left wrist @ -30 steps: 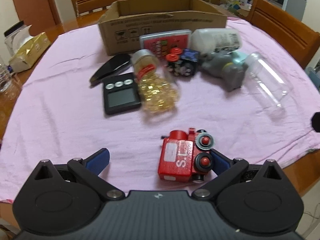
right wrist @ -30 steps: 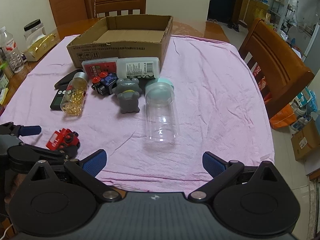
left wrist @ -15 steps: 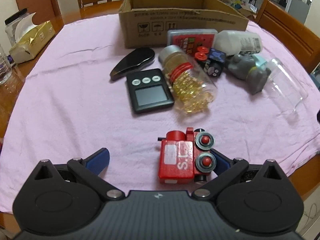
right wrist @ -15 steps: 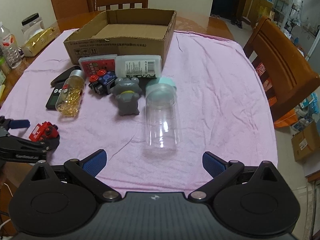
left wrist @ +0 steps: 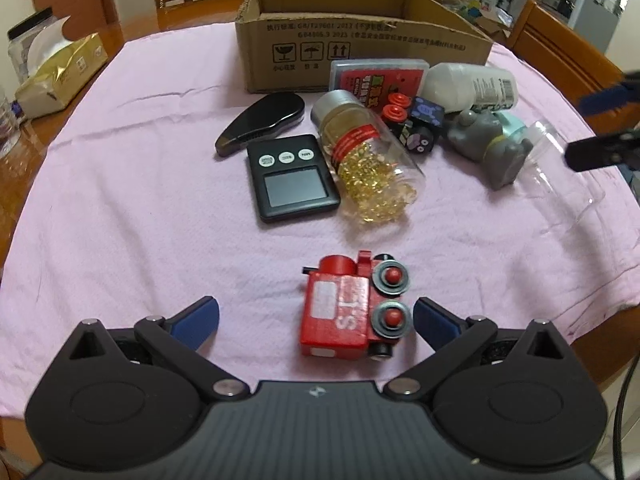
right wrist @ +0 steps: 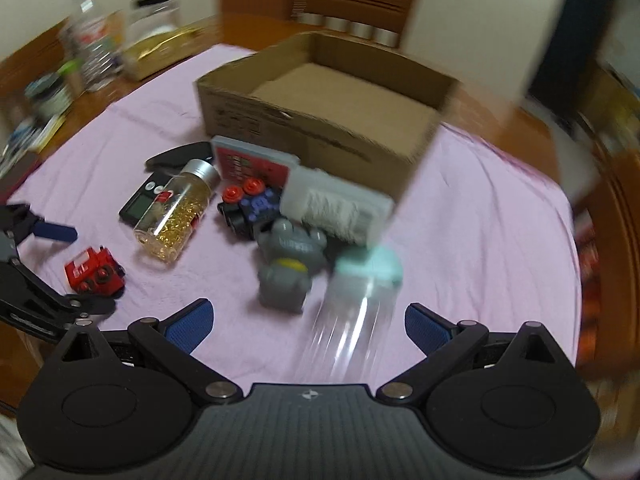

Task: Organize rigid objects
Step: 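Close the left gripper on the red toy train while the right gripper grasps the clear jar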

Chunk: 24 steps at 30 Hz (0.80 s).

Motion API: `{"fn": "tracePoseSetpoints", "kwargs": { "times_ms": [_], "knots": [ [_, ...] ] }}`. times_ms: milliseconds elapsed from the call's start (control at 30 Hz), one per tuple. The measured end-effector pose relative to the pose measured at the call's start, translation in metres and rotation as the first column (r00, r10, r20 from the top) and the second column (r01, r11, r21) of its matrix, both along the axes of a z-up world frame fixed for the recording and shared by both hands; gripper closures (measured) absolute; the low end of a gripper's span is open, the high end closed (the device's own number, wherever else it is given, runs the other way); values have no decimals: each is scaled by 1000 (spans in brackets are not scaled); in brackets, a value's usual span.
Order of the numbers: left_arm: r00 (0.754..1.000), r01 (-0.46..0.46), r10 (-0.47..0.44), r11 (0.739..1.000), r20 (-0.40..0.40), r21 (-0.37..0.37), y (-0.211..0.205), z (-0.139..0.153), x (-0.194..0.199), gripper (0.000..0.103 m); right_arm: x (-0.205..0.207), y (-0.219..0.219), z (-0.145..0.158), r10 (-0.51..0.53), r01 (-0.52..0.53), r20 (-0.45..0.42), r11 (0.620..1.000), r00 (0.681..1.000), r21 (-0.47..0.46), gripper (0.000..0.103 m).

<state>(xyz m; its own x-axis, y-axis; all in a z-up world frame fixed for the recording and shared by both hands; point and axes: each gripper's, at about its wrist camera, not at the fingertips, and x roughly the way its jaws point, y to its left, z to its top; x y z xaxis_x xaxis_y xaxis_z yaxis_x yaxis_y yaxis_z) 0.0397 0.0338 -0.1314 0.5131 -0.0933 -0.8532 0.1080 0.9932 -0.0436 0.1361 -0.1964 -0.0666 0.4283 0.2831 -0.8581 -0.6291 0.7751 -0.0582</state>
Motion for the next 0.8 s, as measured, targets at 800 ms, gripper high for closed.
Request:
{"fn": "tracePoseSetpoints", "kwargs": {
  "times_ms": [800],
  "knots": [
    [1000,23,-24,998,18,65,-13,5,-2,1,-13,-39,-40,98,-123,-311,991,945,-61,0]
  ]
}}
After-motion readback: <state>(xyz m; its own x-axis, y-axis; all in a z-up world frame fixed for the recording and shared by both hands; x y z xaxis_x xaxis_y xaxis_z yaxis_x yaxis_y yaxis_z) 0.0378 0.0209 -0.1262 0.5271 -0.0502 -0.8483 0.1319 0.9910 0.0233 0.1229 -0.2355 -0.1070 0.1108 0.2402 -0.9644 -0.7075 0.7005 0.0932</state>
